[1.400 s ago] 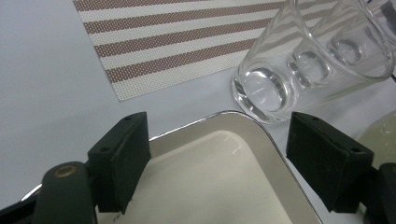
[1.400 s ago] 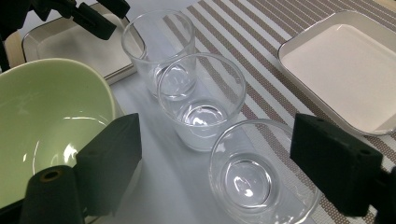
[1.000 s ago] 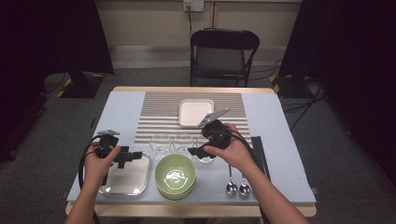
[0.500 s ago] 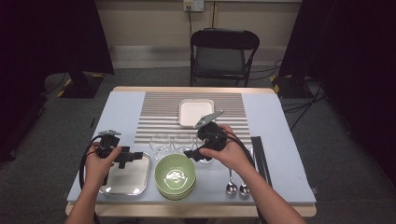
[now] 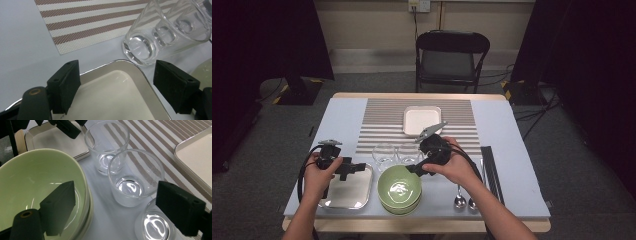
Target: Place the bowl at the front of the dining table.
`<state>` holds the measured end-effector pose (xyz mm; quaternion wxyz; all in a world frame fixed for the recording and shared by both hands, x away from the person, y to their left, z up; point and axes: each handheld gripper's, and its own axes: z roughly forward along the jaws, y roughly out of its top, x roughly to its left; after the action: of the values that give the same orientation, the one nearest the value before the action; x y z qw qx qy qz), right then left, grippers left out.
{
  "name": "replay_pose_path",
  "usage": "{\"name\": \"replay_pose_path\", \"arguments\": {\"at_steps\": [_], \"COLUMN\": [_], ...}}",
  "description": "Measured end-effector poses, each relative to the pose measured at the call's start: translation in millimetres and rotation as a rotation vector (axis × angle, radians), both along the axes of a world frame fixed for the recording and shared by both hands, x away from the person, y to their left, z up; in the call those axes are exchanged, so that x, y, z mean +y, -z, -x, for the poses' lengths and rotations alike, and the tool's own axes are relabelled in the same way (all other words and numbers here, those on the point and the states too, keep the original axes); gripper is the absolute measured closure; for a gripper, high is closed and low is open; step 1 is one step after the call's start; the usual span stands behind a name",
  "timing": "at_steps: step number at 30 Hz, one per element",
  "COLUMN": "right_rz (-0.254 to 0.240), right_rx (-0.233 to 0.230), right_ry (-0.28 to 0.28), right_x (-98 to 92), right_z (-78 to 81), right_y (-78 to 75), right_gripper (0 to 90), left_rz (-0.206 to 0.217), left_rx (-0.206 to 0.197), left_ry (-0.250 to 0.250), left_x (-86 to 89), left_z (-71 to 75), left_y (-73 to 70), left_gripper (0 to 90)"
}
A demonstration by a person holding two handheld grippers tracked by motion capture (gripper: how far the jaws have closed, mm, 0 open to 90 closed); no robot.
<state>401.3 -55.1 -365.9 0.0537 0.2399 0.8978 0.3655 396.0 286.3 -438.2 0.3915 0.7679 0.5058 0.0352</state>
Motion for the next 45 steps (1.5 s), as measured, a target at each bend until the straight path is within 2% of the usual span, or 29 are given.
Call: {"name": "replay_pose_path", "arguments": {"at_steps": [10, 15, 18, 28, 36, 45], "right_rz": [0.009, 0.008, 0.014, 0.010, 0.009, 0.015], "right_rx": [0.009, 0.032, 0.027, 0.023, 0.021, 0.024], "right_ry": [-0.009, -0.011, -0.017, -0.028, -0.047, -0.075], "right_x": [5.7, 9.6, 10.8, 15.2, 15.2, 18.2], "right_z": [3.6, 6.4, 7.0, 10.6, 12.4, 14.4], "right_y": [3.8, 7.3, 7.9, 8.4, 10.7, 13.8], "right_gripper": [15.7, 16.8, 17.9, 26.7, 40.8, 45.2], "left_rz": [-0.002, 0.000, 0.000, 0.003, 0.008, 0.011], "left_rx": [0.003, 0.002, 0.002, 0.003, 0.006, 0.008], "left_ry": [0.000, 0.002, 0.001, -0.003, 0.002, 0.002], "left_x": [0.5, 0.4, 0.3, 0.7, 0.8, 0.8], "left_z": [0.0, 0.1, 0.2, 0.1, -0.2, -0.1], "left_y": [0.1, -0.2, -0.2, -0.2, 0.0, -0.1], "left_gripper": [21.4, 21.4, 21.4, 21.4, 21.4, 21.4]}}
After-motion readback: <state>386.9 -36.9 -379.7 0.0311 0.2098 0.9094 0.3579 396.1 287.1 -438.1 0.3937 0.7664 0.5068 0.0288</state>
